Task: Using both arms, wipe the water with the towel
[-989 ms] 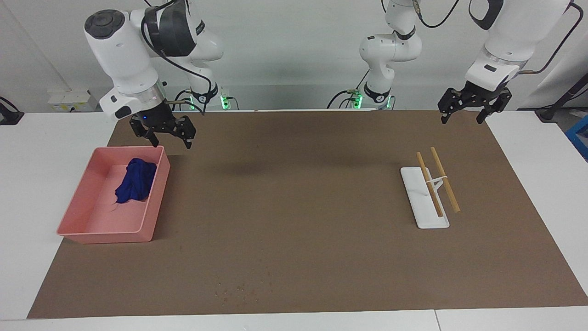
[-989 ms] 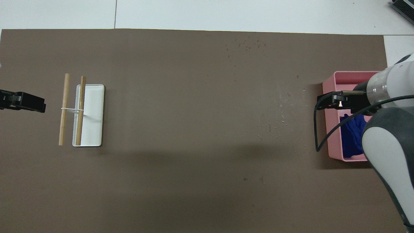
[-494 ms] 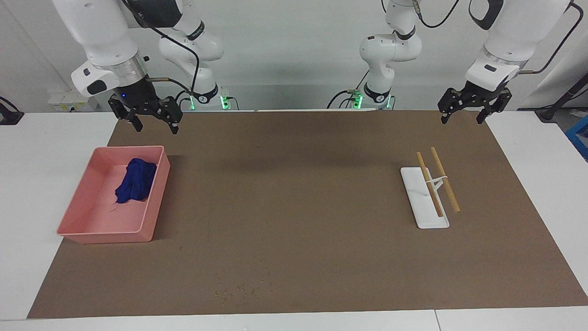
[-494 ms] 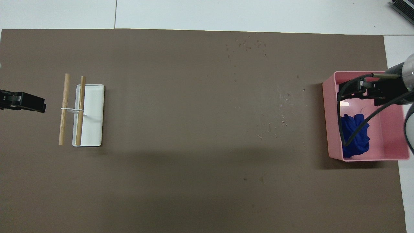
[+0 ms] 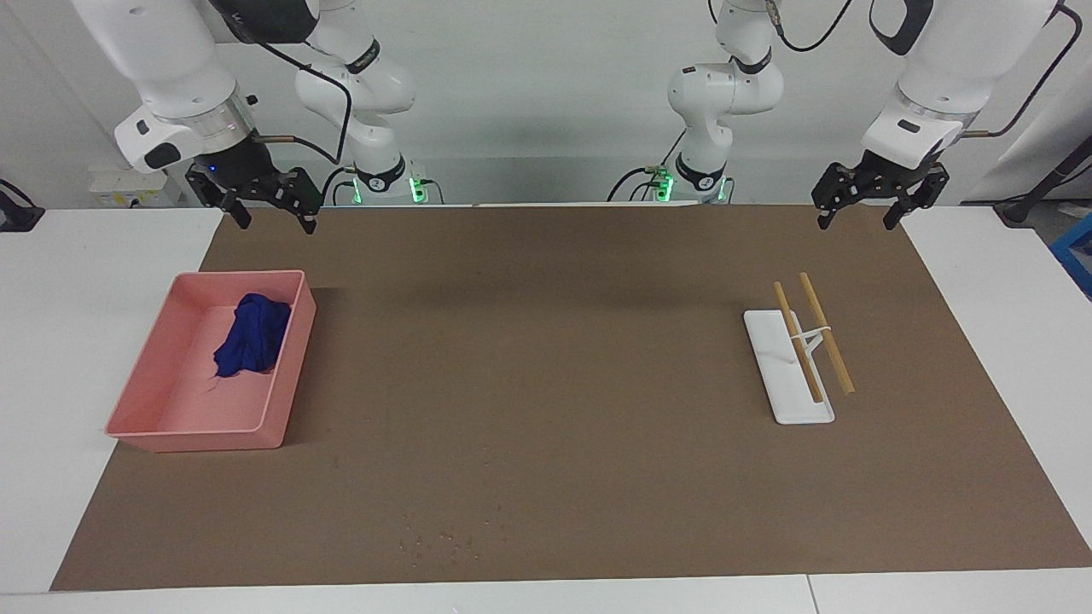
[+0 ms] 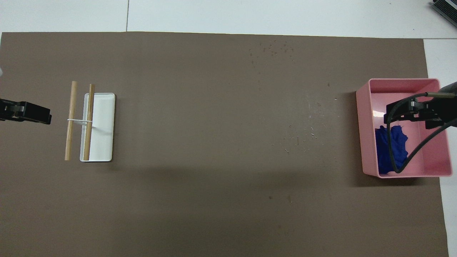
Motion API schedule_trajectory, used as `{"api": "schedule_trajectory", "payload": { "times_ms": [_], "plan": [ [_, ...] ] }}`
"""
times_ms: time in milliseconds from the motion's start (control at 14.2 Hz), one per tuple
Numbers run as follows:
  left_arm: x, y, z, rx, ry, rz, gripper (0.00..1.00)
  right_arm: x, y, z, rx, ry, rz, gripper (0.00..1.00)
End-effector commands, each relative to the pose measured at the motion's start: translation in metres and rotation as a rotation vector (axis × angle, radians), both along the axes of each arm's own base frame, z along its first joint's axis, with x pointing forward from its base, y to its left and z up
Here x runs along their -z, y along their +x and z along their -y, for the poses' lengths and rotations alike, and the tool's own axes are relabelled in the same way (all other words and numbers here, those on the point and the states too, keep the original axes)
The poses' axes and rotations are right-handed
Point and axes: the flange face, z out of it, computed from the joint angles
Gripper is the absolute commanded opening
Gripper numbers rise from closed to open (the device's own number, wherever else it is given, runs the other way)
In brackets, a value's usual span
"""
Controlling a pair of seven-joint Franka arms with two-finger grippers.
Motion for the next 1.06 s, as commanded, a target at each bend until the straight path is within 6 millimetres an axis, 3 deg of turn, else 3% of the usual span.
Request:
{"api": "schedule_trajectory", "payload": {
  "times_ms": [0, 989],
  "plan": [
    [-0.0056, -0.0052, 0.0024, -0.012, -0.013, 0.01, 1.0, 0.0018, -0.0053, 0.0016, -0.016, -0.018, 0.028, 1.0],
    [-0.0013, -0.0069, -0.001, -0.107, -0.012, 0.002, 1.0, 0.0012, -0.0014, 0.0025, -0.016, -0.042, 0.056, 1.0]
  ]
}}
